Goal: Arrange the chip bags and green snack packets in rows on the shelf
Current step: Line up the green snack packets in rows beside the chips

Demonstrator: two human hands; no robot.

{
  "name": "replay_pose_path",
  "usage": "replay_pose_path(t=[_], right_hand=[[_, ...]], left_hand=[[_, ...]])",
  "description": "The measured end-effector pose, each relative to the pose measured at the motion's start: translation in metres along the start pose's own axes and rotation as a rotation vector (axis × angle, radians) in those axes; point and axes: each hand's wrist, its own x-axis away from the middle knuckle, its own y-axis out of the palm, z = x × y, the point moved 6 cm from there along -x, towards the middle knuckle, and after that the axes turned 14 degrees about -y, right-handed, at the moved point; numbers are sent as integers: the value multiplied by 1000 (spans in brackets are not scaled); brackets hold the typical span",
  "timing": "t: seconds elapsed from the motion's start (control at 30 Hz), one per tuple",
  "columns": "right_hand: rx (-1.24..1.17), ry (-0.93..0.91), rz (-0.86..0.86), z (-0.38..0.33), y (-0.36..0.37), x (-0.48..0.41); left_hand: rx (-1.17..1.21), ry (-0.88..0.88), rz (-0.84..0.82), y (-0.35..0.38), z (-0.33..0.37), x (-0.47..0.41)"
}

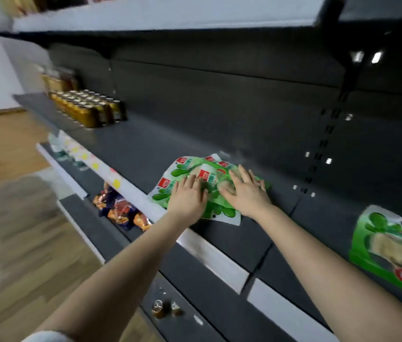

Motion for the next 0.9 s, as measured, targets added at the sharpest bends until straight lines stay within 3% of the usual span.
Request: replay_pose_path(t=[0.17,0.37,0.6,0.7,0.9], right_hand=[[-28,27,-52,-20,31,-20],[12,81,6,-19,33,-20],[66,111,2,-28,32,0],[69,111,15,-26,24,11],[-373,121,156,-6,-6,27]], left_hand=[[100,-157,-10,5,-20,4],[112,-156,13,5,-21,0],[171,-101,187,-2,-23,2],[225,-73,170,-5,-21,4],[680,-94,36,-32,-1,6]])
